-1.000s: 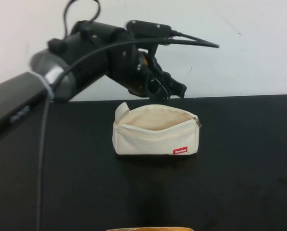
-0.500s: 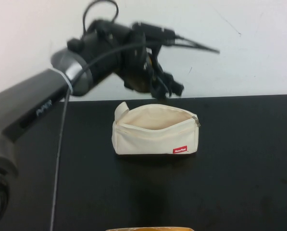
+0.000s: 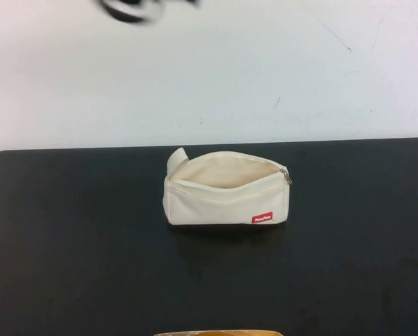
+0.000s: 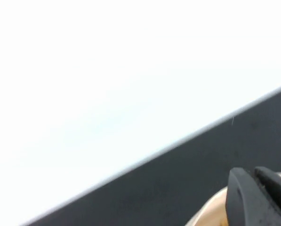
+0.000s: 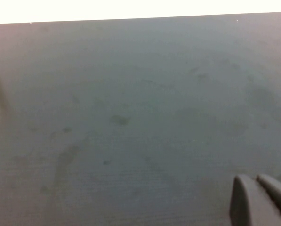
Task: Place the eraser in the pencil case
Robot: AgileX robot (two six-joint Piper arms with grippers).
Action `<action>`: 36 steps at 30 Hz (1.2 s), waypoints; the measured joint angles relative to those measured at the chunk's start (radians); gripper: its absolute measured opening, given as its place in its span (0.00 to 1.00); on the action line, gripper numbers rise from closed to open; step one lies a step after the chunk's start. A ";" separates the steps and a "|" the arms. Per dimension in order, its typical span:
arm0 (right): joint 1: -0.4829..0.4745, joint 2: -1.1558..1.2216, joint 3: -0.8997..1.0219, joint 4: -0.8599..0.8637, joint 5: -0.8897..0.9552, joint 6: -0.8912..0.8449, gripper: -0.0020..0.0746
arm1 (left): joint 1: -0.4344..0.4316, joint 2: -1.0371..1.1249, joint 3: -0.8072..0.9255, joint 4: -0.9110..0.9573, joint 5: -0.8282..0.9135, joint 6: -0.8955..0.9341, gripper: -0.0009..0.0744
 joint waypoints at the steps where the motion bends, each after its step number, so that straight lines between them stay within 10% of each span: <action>1: 0.000 0.000 0.000 0.000 0.000 0.000 0.02 | 0.000 -0.051 0.026 0.000 -0.013 0.000 0.01; 18: 0.000 0.000 0.000 0.000 0.000 0.000 0.02 | 0.000 -0.826 0.946 -0.077 -0.282 -0.046 0.01; 30: 0.000 0.000 0.000 0.000 0.000 0.000 0.02 | 0.004 -0.944 1.264 -0.079 -0.183 -0.056 0.01; 36: 0.000 -0.001 0.000 0.000 0.000 0.000 0.02 | 0.142 -1.091 1.407 -0.089 -0.179 -0.054 0.01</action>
